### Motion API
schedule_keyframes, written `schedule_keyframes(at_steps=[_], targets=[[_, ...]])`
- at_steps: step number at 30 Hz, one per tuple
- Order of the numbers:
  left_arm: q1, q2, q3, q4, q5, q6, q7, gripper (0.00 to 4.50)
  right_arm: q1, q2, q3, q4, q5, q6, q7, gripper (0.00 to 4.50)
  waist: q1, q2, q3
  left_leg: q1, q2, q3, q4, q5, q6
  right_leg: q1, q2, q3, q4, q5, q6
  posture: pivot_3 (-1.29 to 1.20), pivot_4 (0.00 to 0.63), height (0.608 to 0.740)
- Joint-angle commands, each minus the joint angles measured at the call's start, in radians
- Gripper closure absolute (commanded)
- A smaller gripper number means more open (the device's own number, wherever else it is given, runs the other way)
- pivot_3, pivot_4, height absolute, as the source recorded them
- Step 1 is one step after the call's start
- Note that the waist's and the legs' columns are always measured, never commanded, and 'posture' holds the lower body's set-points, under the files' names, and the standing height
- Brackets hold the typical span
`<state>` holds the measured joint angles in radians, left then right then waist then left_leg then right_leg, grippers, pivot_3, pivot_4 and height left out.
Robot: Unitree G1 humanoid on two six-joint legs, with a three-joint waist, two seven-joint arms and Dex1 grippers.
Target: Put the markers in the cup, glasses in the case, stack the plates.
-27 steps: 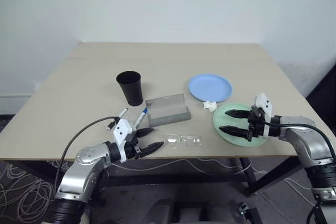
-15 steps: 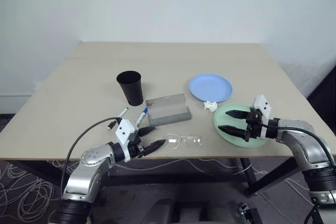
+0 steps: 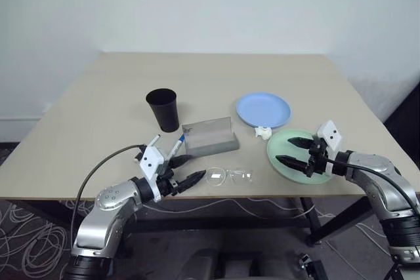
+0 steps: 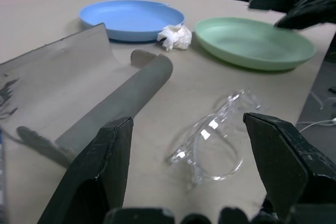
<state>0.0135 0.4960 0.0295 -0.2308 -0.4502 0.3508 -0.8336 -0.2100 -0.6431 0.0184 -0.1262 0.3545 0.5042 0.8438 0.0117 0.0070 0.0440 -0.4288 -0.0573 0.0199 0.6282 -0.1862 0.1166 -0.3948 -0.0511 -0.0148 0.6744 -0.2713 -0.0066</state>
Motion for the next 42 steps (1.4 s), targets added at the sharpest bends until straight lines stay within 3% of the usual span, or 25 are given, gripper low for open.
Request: schedule_keyframes(at_steps=[1,8,18,30,34,39,42], targets=[[-0.029,0.002,-0.004,-0.029,-0.023,0.001,-0.020,0.98,0.013,0.005,-0.018,-0.109,0.003,0.051,-0.060,0.59,-0.001,0.000,0.000,0.000,0.000,0.000,0.000,0.000,0.000,0.000,0.000,0.000,0.000,0.000,0.000,0.00,0.000,0.740],[-0.067,-0.030,-0.033,-0.012,-0.009,0.003,-0.014,0.98,0.005,0.075,0.026,-0.170,-0.033,0.155,-0.197,0.59,-0.001,0.000,0.000,0.000,0.000,0.000,0.000,0.000,0.000,0.000,0.000,0.000,0.000,0.000,0.000,0.00,0.000,0.740],[-0.083,-0.043,-0.068,-0.022,-0.006,0.017,-0.016,0.98,-0.026,0.152,0.147,-0.136,-0.201,0.169,-0.366,0.59,-0.001,0.000,0.000,0.000,-0.001,0.000,-0.001,0.000,0.000,-0.001,0.000,0.000,0.000,0.000,0.000,0.00,0.000,0.740],[-0.101,-0.038,-0.074,-0.019,-0.004,0.025,-0.009,0.98,-0.062,0.175,0.218,-0.073,-0.324,0.228,-0.418,0.59,-0.001,0.000,0.000,0.000,-0.001,0.000,-0.002,0.000,-0.001,-0.002,0.001,0.000,0.001,0.000,0.000,0.00,0.000,0.740],[-0.102,-0.036,-0.072,-0.021,-0.003,0.027,-0.005,0.95,-0.073,0.164,0.233,-0.069,-0.369,0.268,-0.435,1.42,-0.001,0.000,0.000,0.000,-0.001,0.000,-0.002,0.000,-0.001,-0.002,0.001,0.000,0.001,0.000,0.000,0.00,0.000,0.740],[-0.100,-0.037,-0.073,-0.022,-0.001,0.025,0.000,0.95,-0.077,0.162,0.235,-0.065,-0.415,0.311,-0.457,3.17,0.002,0.000,0.000,0.000,-0.001,0.000,-0.002,0.000,-0.001,-0.002,0.001,0.000,0.000,0.000,0.000,0.00,0.000,0.740],[-0.102,-0.039,-0.074,-0.018,0.001,0.023,0.003,0.95,-0.085,0.156,0.238,-0.060,-0.447,0.329,-0.473,3.51,0.002,0.000,0.000,0.000,-0.002,0.000,-0.002,0.000,-0.001,-0.002,0.001,0.000,0.000,0.000,0.000,0.00,0.000,0.740]])
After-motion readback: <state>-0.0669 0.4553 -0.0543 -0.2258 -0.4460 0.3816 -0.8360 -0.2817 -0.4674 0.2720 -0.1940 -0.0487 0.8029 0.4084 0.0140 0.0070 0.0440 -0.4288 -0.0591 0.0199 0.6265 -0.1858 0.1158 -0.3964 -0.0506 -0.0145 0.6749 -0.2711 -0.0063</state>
